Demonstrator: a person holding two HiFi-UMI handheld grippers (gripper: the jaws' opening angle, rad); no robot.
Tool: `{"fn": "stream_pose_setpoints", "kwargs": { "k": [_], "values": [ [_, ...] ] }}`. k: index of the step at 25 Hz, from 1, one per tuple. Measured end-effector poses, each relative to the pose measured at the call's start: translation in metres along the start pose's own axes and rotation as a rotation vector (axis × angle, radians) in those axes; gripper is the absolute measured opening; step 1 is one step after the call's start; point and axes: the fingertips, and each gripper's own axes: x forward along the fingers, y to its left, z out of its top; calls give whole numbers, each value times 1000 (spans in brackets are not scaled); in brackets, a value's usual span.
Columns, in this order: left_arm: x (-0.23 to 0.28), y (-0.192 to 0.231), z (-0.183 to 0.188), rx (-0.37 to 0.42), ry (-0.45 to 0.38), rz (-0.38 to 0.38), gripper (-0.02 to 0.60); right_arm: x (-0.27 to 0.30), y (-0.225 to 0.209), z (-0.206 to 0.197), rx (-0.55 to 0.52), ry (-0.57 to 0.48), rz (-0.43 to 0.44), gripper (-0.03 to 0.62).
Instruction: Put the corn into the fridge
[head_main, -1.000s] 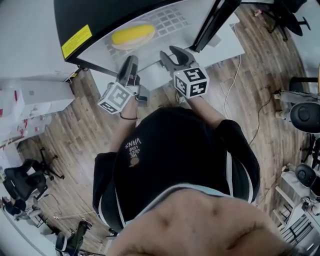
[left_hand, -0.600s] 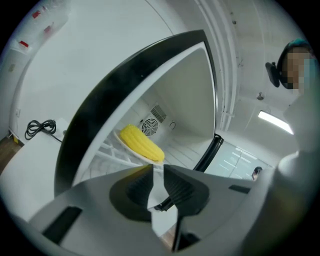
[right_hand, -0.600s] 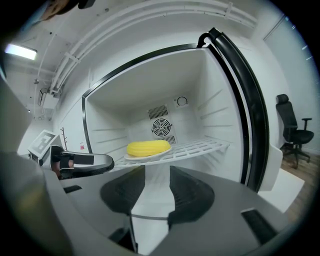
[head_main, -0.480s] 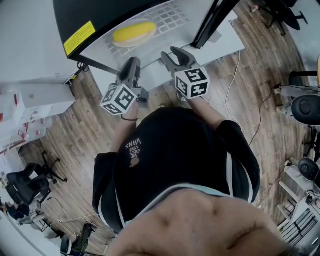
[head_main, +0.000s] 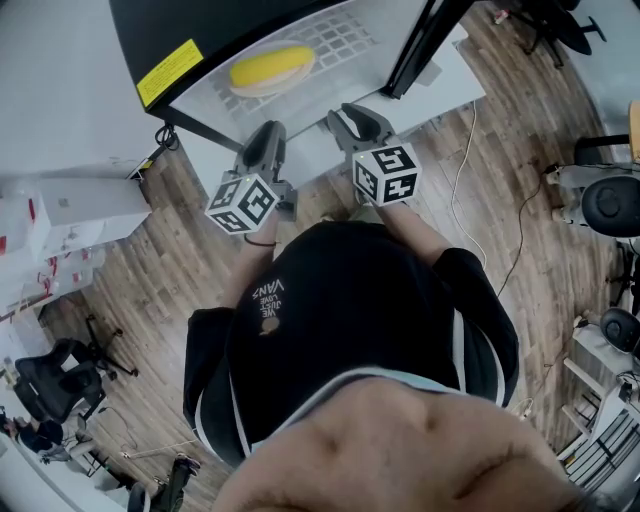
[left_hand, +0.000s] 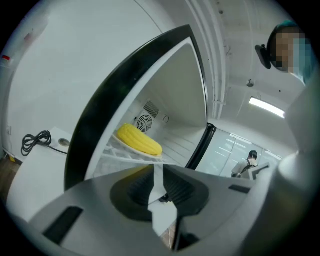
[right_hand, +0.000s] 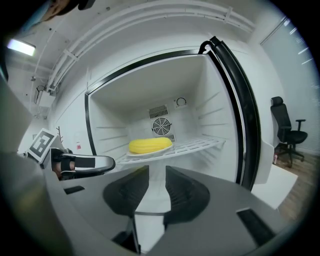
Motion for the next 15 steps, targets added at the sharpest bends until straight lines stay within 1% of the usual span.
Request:
{"fn": "stream_pose_setpoints", "kwargs": {
  "k": [7, 15],
  "values": [
    [-7, -1, -5, 30, 27, -17, 61, -8, 8, -6, -6, -2, -14, 52],
    [-14, -6, -10, 52, 48, -36, 61, -16, 14, -9, -10, -9, -24, 21]
  ]
}}
